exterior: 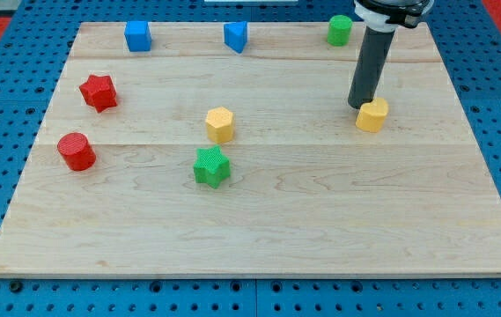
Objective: Push the green star towards the bottom left corner
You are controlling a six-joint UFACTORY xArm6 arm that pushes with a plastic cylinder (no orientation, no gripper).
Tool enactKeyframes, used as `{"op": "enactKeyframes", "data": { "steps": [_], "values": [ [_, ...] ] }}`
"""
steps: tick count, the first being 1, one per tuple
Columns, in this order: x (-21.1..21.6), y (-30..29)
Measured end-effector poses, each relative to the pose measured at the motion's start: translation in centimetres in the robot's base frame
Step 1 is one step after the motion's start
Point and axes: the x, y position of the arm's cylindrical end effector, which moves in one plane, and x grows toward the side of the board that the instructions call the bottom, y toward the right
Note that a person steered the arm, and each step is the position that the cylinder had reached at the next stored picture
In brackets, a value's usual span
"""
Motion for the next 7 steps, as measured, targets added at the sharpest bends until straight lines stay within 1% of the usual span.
{"op": "enactKeyframes", "data": {
  "steps": [1, 2, 3, 4, 5, 6, 7],
  "values": [
    [-0.2, -2.9],
    [-0.4, -7.2],
    [-0.4, -9.4],
    [4.3, -10.4],
    [7.9, -13.5],
    [8.2, -17.6],
    [11.6, -19.8]
  ]
}}
